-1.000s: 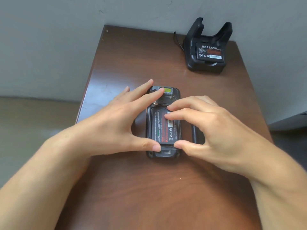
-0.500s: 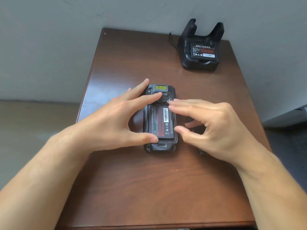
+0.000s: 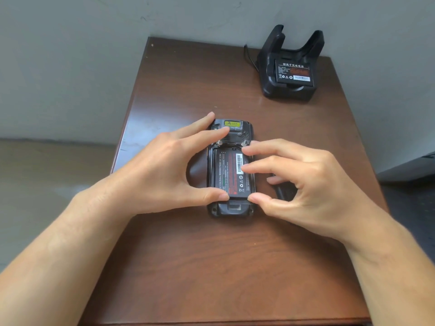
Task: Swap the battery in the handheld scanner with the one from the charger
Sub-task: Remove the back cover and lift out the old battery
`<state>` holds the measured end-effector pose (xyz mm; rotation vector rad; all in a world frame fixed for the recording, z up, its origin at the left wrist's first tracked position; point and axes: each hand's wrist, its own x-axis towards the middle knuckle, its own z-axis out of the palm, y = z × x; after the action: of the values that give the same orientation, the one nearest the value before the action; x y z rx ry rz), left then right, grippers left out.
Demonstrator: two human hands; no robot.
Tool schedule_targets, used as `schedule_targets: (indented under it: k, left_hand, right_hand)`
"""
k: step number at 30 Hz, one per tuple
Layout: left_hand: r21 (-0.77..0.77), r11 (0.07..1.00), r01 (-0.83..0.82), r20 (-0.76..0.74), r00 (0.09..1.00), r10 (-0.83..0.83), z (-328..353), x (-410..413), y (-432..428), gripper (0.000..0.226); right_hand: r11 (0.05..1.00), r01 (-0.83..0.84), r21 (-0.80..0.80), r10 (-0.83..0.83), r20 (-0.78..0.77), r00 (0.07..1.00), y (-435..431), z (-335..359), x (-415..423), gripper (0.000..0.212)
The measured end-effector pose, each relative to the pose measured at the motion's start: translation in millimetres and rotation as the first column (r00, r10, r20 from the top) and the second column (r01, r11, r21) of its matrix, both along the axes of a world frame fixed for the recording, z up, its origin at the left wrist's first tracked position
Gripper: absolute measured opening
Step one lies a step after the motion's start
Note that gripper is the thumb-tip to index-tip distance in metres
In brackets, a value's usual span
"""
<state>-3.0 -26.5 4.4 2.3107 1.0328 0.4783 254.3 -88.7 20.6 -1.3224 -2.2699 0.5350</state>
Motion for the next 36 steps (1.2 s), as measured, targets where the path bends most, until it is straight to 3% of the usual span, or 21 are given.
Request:
schedule_targets:
  k: [8, 16, 23, 27, 33, 36]
  left_hand:
    - [-0.087, 0.995, 0.041, -0.022, 0.999, -0.043, 1, -3, 2, 0.109]
    - [-0.086, 0.996, 0.039, 0.001, 0.999, -0.039, 1, -4, 3, 0.107]
    - [-0.092, 0.996, -0.012, 0.068, 0.998, 0.018, 5, -3, 2, 0.097]
    - [-0.088, 0.996, -0.007, 0.107, 0.994, 0.017, 7, -1, 2, 0.086]
    - [-0.177, 0.984, -0.009, 0.197, 0.979, 0.045, 12, -4, 4, 0.072]
    - [-0.134, 0.99, 0.031, 0.261, 0.965, 0.005, 21, -2, 2, 0.06]
  right_hand:
    - [0.998, 0.003, 0.07, -0.002, -0.01, 1.0, -3, -5, -2, 0.04]
    - [0.993, 0.036, 0.108, -0.023, -0.118, 0.993, -5, 0, -4, 0.042]
    - [0.994, 0.055, 0.095, -0.041, -0.147, 0.988, -3, 1, -4, 0.03]
    - [0.995, 0.011, 0.101, -0.002, -0.089, 0.996, -2, 1, -3, 0.027]
    - [0.957, 0.063, 0.282, -0.043, -0.076, 0.996, 2, -6, -13, 0.019]
    - [0.922, 0.135, 0.363, -0.097, -0.122, 0.988, 2, -4, -17, 0.018]
